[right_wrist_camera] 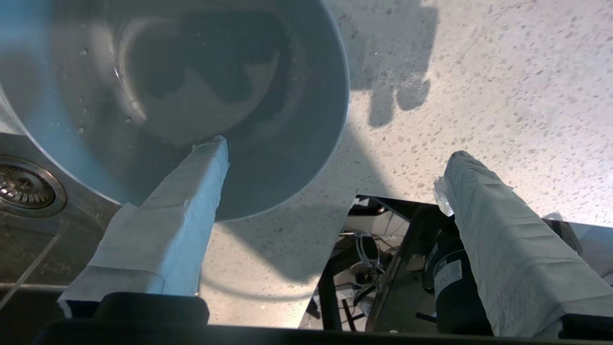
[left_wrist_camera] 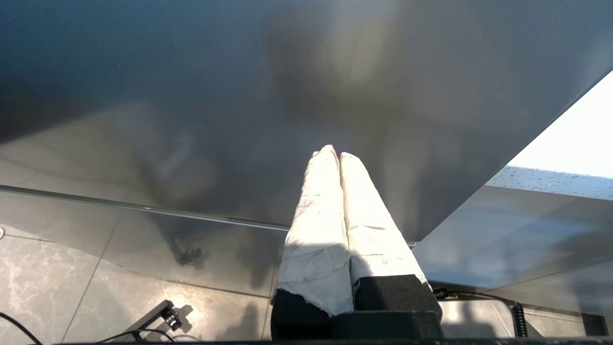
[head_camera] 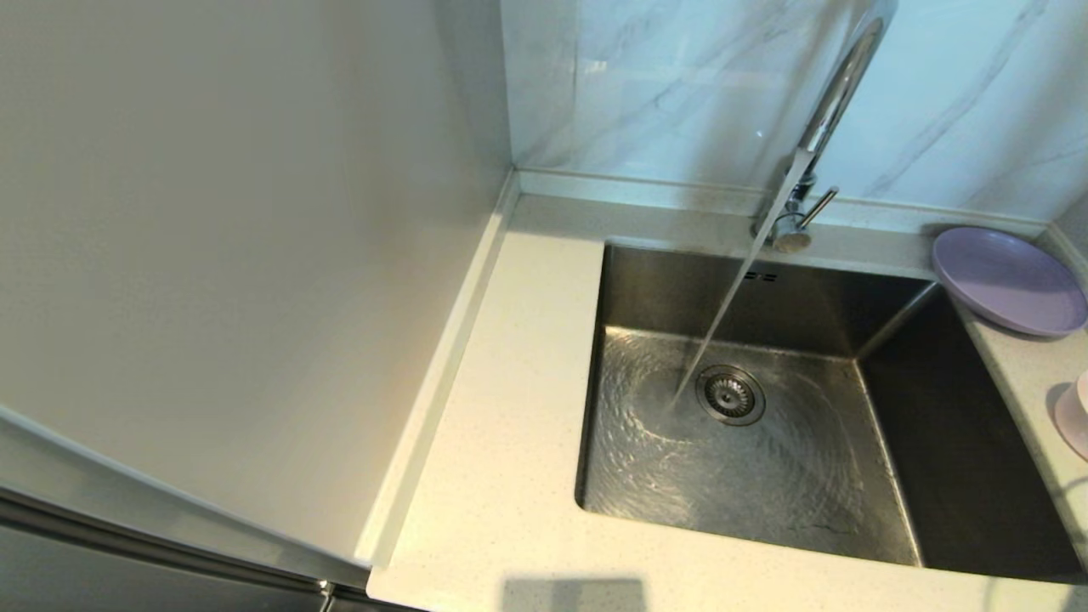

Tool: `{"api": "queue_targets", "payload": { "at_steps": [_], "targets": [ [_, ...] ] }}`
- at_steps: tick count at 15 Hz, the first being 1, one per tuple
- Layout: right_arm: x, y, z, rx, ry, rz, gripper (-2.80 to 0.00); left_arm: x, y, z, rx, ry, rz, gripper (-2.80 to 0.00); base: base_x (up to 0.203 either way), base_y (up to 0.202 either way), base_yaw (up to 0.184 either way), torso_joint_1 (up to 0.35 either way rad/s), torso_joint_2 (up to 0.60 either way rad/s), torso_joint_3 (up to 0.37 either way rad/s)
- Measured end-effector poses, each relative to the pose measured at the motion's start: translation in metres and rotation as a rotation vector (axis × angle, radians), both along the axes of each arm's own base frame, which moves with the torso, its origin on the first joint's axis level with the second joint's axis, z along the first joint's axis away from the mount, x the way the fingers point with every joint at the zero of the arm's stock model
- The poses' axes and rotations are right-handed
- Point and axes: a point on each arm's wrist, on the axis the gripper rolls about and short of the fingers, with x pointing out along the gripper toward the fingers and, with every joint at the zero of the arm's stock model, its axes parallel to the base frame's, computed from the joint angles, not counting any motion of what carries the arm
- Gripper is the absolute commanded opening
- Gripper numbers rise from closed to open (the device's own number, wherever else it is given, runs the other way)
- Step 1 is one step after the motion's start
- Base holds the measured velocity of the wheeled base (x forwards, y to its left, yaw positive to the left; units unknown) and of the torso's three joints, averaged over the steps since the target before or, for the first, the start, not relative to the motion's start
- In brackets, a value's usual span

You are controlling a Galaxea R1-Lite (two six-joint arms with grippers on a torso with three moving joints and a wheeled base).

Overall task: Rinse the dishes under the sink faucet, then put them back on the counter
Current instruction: Pick up the bowl

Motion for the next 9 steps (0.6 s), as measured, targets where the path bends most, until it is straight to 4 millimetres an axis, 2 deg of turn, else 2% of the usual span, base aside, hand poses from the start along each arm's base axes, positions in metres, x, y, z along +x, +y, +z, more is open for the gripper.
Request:
{"api": "queue_targets", "payload": {
  "at_steps": [9],
  "targets": [
    [0.0055, -0.004, -0.0093, 0.05, -0.099, 0.026, 0.0, 0.0, 0.0, 0.0, 0.0, 0.0, 0.0, -2.8, 0.0, 0.0, 0.0, 0.0, 0.0, 0.0]
  ]
}}
